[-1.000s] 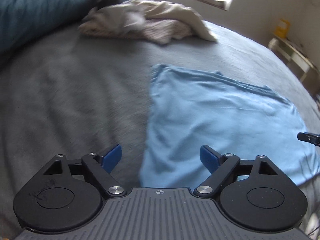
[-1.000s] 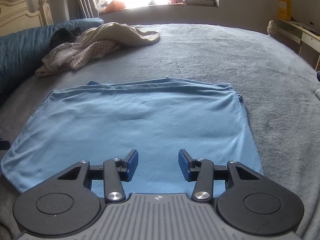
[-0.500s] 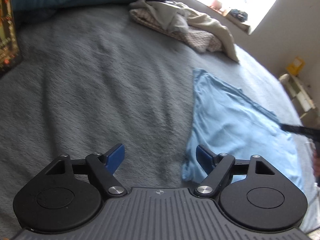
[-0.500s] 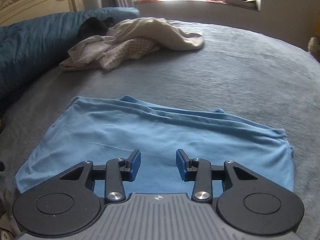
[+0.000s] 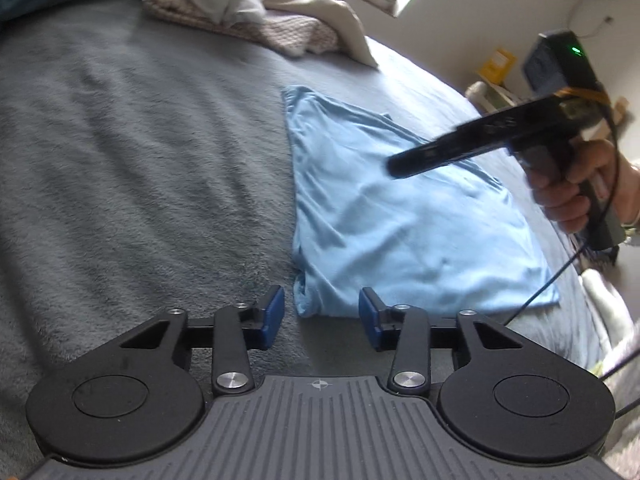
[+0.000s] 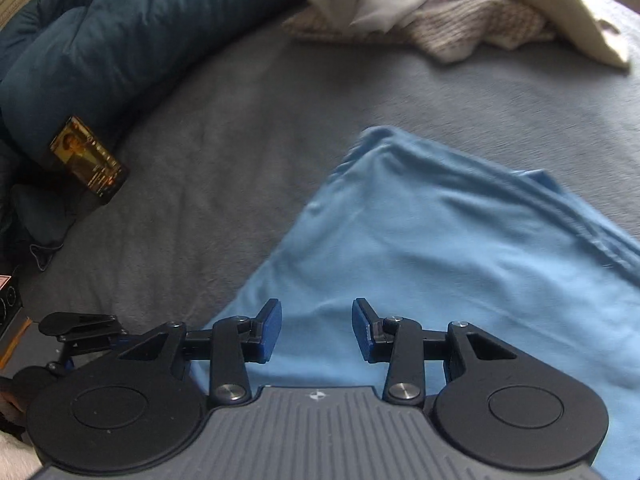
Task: Fold clothes
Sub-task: 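Move both open grippers to the shirt's side edge, then pinch the folded shirt's edge with the left gripper while the right gripper pinches beside it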
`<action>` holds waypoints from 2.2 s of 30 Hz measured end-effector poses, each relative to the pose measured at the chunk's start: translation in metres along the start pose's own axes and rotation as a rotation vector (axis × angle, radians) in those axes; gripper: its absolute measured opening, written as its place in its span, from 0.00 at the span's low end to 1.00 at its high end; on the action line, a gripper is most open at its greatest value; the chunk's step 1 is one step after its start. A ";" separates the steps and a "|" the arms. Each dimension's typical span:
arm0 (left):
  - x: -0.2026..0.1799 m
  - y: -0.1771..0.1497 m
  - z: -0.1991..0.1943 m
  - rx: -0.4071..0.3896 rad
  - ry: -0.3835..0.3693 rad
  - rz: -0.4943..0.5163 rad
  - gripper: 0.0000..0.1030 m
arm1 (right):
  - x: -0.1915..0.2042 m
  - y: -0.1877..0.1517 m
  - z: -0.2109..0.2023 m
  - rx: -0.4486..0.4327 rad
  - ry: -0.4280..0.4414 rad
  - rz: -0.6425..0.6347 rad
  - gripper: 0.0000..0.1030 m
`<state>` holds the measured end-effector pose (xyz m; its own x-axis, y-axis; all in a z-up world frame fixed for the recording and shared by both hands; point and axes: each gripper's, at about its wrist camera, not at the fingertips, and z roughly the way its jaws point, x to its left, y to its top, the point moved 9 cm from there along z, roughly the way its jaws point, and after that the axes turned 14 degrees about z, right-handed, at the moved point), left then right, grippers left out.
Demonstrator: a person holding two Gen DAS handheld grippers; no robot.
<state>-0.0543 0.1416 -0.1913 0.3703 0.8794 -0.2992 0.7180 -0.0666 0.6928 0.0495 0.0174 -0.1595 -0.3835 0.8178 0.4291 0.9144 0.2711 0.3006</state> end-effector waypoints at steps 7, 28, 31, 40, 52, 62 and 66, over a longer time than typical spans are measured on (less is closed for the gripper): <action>0.007 -0.007 0.008 0.010 -0.055 -0.080 0.26 | 0.002 -0.014 0.013 0.001 0.029 0.095 0.40; 0.024 -0.020 0.031 0.011 -0.168 -0.488 0.44 | -0.005 -0.026 0.012 0.018 0.020 0.181 0.42; 0.023 -0.019 0.033 -0.011 -0.169 -0.494 0.43 | -0.008 -0.027 0.011 0.016 0.009 0.187 0.42; 0.024 -0.015 0.034 -0.018 -0.172 -0.527 0.37 | -0.013 -0.024 0.008 -0.001 -0.008 0.206 0.42; 0.010 -0.004 0.026 -0.077 -0.105 -0.399 0.04 | -0.020 -0.014 0.002 -0.056 -0.035 0.216 0.43; -0.030 0.031 0.018 -0.148 -0.107 -0.082 0.04 | -0.017 0.036 0.001 -0.093 -0.051 0.167 0.57; -0.044 0.038 0.020 -0.161 -0.121 0.009 0.04 | -0.008 0.051 0.016 -0.053 -0.073 0.139 0.59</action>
<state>-0.0310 0.0910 -0.1650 0.4514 0.8153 -0.3627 0.6148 0.0104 0.7886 0.1014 0.0326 -0.1615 -0.2420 0.8807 0.4072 0.9491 0.1276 0.2880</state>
